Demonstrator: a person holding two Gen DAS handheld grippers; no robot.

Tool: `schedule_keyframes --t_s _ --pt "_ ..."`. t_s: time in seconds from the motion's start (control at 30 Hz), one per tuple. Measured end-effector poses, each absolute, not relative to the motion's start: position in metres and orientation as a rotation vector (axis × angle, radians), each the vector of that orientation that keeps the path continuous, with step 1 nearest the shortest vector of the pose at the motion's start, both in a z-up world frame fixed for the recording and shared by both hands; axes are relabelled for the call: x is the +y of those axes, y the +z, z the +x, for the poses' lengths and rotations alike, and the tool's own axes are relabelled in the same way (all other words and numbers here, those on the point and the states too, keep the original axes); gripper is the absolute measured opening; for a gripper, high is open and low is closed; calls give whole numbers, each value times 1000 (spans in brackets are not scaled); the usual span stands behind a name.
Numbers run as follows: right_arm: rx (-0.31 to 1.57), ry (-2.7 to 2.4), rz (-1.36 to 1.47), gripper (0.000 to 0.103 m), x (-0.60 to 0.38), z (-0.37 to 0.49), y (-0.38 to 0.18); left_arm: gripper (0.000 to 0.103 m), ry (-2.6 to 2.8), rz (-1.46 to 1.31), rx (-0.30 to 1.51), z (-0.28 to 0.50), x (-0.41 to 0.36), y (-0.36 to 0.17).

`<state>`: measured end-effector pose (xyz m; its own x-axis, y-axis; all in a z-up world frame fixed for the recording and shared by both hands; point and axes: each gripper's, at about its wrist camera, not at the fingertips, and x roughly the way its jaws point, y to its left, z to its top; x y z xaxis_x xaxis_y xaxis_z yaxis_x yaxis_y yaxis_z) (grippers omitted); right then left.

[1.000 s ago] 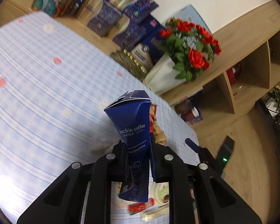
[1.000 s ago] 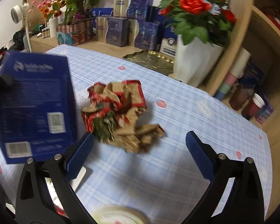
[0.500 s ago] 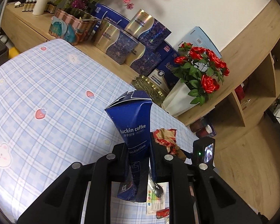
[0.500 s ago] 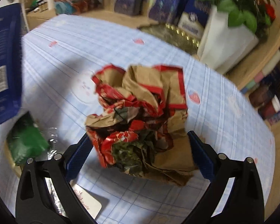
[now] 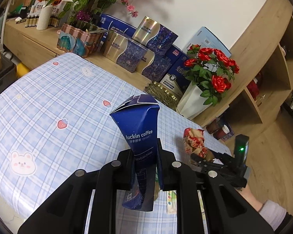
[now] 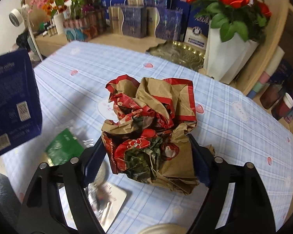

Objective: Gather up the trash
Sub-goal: 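Carry the wrapper over the bin and open the right tool while the left tool carries the box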

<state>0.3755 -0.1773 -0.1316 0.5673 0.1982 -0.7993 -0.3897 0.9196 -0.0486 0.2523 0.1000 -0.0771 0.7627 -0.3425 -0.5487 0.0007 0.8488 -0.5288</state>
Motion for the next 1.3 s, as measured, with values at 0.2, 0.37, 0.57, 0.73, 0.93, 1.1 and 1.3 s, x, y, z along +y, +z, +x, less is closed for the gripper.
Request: schedule_keyframes --t_s 0.2,0.37,0.57,0.73,0.93,1.1,1.3 --pt "841 371 -221 79 -183 331 -108 17 -217 -493 692 224 91 -68" --pt "790 388 -200 79 -187 285 -94 17 -226 -440 702 196 78 -64" --pt "748 418 -172 79 -189 229 -82 17 -255 -403 714 159 65 -60" --pt "716 433 -135 79 -192 182 -77 17 -284 -362 730 125 55 -59" --pt "701 451 -114 79 -188 129 -83 17 -302 -342 743 88 52 -64" --pt "718 457 -92 79 -188 87 -98 17 -314 -338 759 61 51 -71" --pt "772 456 -87 79 -190 39 -122 17 -321 -336 777 29 53 -82"
